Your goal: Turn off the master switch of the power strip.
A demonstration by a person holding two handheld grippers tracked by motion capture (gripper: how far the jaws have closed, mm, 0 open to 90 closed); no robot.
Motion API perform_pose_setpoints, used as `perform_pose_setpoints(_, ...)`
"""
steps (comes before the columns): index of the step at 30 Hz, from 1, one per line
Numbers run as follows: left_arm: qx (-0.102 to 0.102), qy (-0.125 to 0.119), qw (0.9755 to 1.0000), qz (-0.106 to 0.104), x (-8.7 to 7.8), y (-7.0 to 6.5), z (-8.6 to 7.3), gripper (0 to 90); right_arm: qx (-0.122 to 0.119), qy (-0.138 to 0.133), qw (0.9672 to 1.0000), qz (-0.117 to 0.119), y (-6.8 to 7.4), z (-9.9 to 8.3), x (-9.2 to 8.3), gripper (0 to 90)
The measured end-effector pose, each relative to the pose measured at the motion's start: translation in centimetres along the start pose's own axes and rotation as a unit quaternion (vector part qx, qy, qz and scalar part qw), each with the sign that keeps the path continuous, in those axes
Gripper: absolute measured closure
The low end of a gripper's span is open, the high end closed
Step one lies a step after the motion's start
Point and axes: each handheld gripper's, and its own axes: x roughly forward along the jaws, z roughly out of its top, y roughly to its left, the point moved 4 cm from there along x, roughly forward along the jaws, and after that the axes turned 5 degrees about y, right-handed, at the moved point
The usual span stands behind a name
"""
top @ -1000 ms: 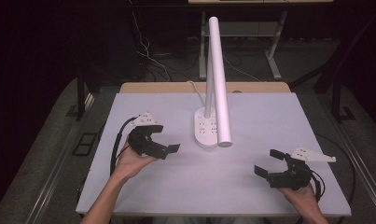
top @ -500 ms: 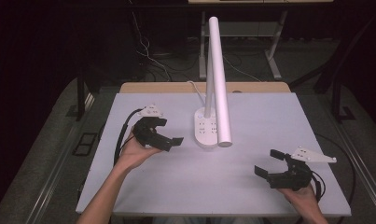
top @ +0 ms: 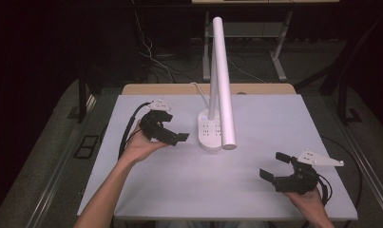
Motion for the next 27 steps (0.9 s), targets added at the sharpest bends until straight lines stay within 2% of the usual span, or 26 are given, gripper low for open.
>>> perform_pose_setpoints(11,0.007,0.006,0.9999,0.007,0.8,1.1,1.9,0.7,0.001,-0.002,1.0000,-0.001,0.0,0.0,0.0,0.2)
perform_pose_setpoints(14,0.000,0.006,0.9999,0.009,1.1,1.3,2.4,0.9,0.001,-0.001,1.0000,-0.001,0.0,0.0,0.0,0.2)
perform_pose_setpoints(17,0.006,0.009,0.9999,0.013,1.5,1.7,2.7,1.0,0.000,-0.002,1.0000,-0.001,0.0,0.0,0.0,0.2)
perform_pose_setpoints(21,-0.001,0.013,0.9998,0.017,2.1,2.2,3.0,1.2,0.000,-0.001,1.0000,-0.001,-0.1,0.0,-0.1,0.2)
perform_pose_setpoints(25,-0.015,0.004,0.9996,0.021,2.7,2.8,3.3,1.4,0.000,-0.001,1.0000,-0.001,-0.1,0.0,-0.1,0.2)
perform_pose_setpoints(26,-0.011,0.009,0.9996,0.023,2.8,3.0,3.4,1.5,0.000,-0.001,1.0000,-0.001,-0.1,0.0,-0.1,0.2)
perform_pose_setpoints(27,-0.015,0.005,0.9996,0.024,3.1,3.0,3.5,1.6,0.000,-0.001,1.0000,-0.001,-0.1,0.0,-0.1,0.2)
